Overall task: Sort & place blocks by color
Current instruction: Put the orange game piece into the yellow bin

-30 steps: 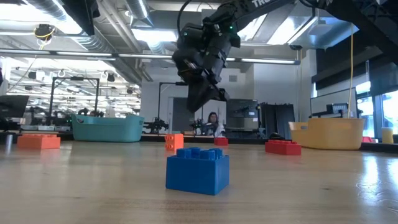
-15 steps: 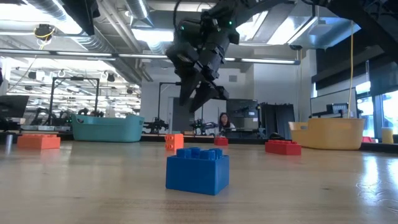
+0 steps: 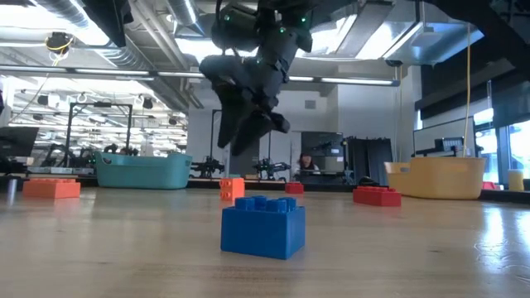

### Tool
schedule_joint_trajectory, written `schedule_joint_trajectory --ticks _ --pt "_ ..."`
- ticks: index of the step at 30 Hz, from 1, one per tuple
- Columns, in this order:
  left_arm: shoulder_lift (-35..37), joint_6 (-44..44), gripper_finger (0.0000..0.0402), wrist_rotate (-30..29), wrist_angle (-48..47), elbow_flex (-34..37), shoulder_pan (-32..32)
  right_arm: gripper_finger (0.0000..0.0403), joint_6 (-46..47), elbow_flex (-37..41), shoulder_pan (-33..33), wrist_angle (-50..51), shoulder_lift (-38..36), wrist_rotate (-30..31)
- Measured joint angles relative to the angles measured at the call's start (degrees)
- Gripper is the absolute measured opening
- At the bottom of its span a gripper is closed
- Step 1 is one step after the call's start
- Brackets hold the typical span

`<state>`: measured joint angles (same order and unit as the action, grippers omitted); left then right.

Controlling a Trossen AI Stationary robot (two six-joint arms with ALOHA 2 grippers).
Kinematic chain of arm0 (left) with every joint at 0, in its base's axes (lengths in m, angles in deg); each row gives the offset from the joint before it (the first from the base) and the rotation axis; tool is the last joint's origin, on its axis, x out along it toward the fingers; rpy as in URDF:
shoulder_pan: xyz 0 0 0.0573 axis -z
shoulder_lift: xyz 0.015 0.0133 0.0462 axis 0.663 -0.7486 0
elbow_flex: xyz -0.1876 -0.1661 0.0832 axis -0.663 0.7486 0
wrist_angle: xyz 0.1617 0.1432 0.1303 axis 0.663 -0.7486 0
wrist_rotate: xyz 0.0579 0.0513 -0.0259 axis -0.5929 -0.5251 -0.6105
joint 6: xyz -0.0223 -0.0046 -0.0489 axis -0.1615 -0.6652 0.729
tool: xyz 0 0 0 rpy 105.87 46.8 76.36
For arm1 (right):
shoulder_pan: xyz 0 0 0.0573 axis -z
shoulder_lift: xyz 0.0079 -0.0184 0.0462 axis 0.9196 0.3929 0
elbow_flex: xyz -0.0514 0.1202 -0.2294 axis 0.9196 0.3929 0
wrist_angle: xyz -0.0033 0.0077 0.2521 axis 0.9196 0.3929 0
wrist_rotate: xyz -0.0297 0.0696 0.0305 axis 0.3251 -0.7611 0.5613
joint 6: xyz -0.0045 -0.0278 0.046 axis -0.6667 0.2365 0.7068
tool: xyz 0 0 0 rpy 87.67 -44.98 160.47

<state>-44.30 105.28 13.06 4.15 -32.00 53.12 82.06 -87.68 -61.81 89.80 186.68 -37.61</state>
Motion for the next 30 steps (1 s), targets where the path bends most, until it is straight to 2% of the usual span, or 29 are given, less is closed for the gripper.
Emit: schedule_joint_trajectory --ticks 19,30 --pt "0.0 0.0 0.0139 0.2 0.0 0.0 0.0 0.0160 -0.8 0.0 1.5 0.2 2.2 0.6" --pt "0.0 0.0 0.0139 0.2 0.0 0.0 0.0 0.0160 -1.8 0.0 1.5 -0.3 6.2 -2.4"
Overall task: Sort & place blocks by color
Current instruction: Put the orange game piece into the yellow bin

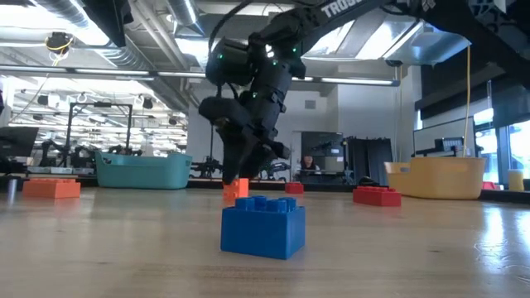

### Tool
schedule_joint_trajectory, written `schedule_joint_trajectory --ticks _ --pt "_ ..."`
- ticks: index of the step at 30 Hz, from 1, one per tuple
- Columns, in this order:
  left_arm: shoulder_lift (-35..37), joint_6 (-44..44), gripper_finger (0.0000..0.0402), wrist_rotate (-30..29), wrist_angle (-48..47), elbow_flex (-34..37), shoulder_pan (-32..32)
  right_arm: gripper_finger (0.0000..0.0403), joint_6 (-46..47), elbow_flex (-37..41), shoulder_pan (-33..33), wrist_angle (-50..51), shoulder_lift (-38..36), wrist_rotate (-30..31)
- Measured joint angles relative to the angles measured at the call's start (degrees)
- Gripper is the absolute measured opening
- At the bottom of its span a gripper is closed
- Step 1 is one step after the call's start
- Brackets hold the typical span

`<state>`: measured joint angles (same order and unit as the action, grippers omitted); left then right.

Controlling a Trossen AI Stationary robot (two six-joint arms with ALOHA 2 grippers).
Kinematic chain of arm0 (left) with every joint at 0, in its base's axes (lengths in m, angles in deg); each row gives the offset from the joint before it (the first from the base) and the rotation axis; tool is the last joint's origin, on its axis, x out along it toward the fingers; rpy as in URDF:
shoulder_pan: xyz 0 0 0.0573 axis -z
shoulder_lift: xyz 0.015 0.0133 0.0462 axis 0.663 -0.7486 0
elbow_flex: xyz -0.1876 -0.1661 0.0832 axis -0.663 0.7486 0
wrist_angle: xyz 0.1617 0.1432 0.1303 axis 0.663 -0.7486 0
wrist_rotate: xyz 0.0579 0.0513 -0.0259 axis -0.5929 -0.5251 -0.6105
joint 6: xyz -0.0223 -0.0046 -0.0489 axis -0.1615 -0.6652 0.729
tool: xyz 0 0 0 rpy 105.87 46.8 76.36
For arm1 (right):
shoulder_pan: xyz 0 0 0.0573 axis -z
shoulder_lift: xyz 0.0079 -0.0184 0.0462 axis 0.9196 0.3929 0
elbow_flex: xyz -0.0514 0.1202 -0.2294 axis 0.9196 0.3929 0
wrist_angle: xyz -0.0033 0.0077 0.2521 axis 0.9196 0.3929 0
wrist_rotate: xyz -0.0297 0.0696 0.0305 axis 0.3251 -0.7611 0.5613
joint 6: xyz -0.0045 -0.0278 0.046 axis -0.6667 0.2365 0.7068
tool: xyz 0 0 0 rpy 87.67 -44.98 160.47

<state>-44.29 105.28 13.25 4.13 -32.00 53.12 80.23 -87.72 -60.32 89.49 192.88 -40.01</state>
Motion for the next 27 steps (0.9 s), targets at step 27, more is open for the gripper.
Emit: schedule_joint_trajectory --ticks 27 --pt "0.0 0.0 0.0139 -0.7 -1.1 0.0 0.0 0.0093 -8.0 -12.3 3.5 20.6 2.9 5.8"
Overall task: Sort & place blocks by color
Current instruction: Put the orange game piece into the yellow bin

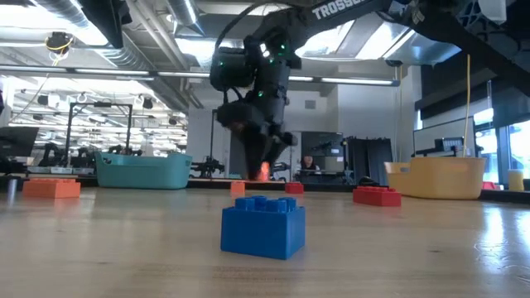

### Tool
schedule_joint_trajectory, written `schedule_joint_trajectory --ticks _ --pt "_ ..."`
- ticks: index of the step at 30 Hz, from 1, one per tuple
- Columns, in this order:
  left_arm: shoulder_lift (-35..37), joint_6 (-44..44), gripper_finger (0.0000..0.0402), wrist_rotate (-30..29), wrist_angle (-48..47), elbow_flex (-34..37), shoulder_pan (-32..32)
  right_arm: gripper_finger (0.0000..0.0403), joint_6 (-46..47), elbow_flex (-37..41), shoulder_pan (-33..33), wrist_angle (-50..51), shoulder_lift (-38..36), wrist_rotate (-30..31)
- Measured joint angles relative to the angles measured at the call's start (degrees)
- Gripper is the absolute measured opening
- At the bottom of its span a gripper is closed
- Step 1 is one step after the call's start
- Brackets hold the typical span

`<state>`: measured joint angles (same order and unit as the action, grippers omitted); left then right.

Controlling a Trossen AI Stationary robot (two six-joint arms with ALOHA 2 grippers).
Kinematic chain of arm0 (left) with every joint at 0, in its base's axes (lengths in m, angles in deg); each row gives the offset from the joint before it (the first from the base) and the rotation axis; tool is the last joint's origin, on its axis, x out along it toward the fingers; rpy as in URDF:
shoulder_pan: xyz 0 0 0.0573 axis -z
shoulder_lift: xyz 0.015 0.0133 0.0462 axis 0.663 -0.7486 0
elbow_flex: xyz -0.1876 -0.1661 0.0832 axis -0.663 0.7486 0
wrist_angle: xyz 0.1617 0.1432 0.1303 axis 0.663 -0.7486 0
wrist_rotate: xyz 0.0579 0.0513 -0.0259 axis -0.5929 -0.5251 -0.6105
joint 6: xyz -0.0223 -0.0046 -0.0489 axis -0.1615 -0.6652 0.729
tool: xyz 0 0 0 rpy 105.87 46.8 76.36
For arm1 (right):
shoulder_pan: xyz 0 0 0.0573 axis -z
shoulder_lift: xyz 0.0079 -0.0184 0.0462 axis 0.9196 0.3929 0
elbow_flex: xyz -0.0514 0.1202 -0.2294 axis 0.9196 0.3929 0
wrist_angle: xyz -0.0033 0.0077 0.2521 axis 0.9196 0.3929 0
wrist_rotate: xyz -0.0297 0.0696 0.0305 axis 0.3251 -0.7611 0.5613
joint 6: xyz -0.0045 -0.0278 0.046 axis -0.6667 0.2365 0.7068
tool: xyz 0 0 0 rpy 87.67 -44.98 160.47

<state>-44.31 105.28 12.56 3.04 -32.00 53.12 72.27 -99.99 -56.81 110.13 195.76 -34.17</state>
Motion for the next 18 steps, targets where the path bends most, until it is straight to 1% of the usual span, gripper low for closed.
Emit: schedule_joint_trajectory --ticks 9,13,18 --pt "0.0 0.0 0.0139 -4.8 0.0 0.0 0.0 0.0093 -4.3 -12.2 2.5 19.6 -0.1 9.8" --pt "0.0 0.0 0.0139 -5.1 0.0 0.0 0.0 0.0093 -4.3 -16.2 4.1 26.1 -0.1 10.8" --pt "0.0 0.0 0.0139 -5.1 -0.4 0.0 0.0 0.0093 -4.7 -16.7 5.9 26.1 -1.6 11.5"
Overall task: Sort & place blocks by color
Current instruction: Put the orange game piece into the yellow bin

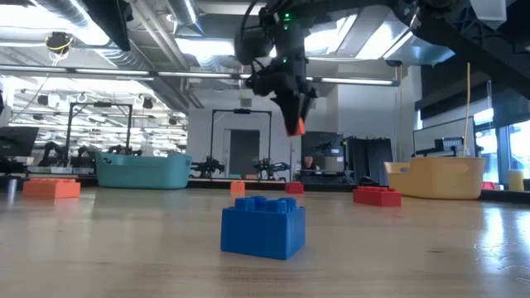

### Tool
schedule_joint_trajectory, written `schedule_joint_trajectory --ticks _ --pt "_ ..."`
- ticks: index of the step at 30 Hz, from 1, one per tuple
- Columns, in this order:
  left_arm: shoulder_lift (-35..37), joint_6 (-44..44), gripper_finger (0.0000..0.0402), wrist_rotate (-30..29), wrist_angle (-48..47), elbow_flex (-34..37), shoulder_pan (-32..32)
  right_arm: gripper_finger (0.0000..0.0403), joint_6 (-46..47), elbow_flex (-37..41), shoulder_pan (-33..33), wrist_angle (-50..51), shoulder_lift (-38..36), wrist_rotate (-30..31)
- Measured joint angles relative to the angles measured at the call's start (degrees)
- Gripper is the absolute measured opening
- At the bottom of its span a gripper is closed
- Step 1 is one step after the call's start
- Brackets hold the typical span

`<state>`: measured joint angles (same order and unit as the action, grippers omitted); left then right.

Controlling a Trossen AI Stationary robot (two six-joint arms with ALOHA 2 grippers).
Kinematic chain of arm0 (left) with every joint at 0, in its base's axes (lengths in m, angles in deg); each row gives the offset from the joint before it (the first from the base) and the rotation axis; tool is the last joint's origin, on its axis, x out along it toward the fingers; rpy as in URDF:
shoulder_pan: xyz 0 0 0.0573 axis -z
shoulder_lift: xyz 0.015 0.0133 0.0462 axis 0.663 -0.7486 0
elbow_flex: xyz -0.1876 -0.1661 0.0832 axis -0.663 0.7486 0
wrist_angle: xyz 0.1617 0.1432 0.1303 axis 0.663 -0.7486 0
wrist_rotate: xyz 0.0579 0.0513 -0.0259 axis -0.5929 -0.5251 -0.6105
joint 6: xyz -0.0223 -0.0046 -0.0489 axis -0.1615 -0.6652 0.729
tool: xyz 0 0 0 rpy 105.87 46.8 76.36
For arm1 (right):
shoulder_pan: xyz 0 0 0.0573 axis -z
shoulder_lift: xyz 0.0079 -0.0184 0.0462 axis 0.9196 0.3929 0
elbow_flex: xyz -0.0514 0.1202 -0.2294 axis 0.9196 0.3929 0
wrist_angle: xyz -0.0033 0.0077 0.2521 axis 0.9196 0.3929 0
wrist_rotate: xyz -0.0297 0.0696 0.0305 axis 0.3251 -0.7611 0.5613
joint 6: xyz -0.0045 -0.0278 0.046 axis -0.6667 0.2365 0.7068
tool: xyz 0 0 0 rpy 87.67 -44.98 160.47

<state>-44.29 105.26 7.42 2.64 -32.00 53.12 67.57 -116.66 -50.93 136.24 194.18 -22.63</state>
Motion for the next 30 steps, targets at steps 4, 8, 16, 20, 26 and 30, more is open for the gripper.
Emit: schedule_joint_trajectory --ticks 4,8,16,20,26,30 --pt "0.0 0.0 0.0139 -0.4 -0.2 0.0 0.0 0.0093 -0.9 0.2 1.8 -0.1 -1.3 -0.3" --pt "0.0 -1.2 0.0139 -2.0 -0.1 0.0 -0.1 0.0093 -1.0 0.7 3.7 -0.3 -3.7 0.0" --pt "0.0 -2.9 0.0139 -11.0 2.3 0.0 -3.6 0.0093 -1.3 0.9 7.4 -0.2 -8.7 -0.2" --pt "0.0 -5.7 0.0139 -12.1 8.8 0.0 -7.1 0.0093 -1.5 0.9 9.5 -0.2 -10.7 -0.4" --pt "0.0 -14.4 0.0139 -8.0 17.9 0.0 -10.5 0.0093 -1.7 0.9 13.3 -0.2 -14.1 -0.8" --pt "0.0 -16.6 0.0139 -7.4 18.7 0.0 -12.6 0.0093 -1.3 0.9 15.7 -0.2 -16.2 -1.0"
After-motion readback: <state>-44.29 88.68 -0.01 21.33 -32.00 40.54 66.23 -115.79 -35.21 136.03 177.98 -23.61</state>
